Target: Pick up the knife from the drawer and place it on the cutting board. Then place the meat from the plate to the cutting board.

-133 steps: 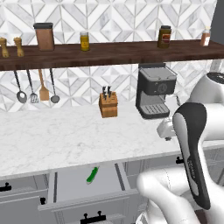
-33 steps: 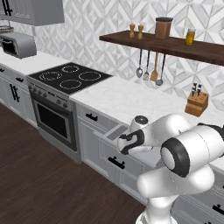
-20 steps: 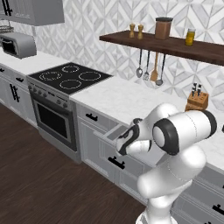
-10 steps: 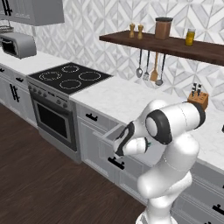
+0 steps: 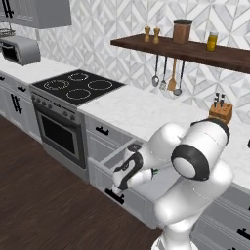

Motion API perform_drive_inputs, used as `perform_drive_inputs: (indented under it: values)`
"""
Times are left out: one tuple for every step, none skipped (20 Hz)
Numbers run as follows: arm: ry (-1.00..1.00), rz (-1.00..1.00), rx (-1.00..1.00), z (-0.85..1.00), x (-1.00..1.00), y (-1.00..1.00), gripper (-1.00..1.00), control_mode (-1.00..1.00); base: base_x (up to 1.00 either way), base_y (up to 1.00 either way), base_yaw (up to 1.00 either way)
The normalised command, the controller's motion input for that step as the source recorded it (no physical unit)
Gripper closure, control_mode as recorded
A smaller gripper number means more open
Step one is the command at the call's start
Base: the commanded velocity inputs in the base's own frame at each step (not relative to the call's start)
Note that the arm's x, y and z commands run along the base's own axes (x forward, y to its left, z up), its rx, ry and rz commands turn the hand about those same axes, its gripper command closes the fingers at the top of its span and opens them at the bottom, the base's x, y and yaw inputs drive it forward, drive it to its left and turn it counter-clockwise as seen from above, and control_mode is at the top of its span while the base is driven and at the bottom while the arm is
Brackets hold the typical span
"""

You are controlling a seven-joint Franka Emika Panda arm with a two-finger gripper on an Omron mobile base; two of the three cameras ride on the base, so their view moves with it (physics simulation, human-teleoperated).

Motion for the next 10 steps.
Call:
perform_drive_inputs:
  values:
    - [0.09, 0.09, 0.00, -0.11, -0.97, 0.72, -1.00, -1.00, 0.00, 0.00, 0.00]
    - [0.09, 0.07, 0.00, -0.07, -0.91, 0.74, -1.00, -1.00, 0.00, 0.00, 0.00]
    - [0.13, 0.07, 0.00, 0.00, -0.84, 0.71, -1.00, -1.00, 0.00, 0.00, 0.00]
    - [0.11, 0.07, -0.02, 0.00, -0.86, 0.59, -1.00, -1.00, 0.00, 0.00, 0.00]
    - [0.10, 0.06, -0.03, 0.00, -0.79, 0.51, -1.00, -1.00, 0.00, 0.00, 0.00]
    - [0.09, 0.05, -0.03, 0.00, -0.66, 0.24, -1.00, -1.00, 0.00, 0.00, 0.00]
    - [0.03, 0.03, -0.01, 0.09, -0.62, 0.02, -1.00, -1.00, 0.00, 0.00, 0.00]
    - [0.04, 0.02, 0.00, 0.17, -0.56, 0.00, -1.00, -1.00, 0.00, 0.00, 0.00]
    - [0.00, 0.00, 0.00, 0.45, -0.54, 0.00, -1.00, -1.00, 0.00, 0.00, 0.00]
    - [0.00, 0.00, 0.00, 0.74, -0.69, 0.00, -1.00, -1.00, 0.00, 0.00, 0.00]
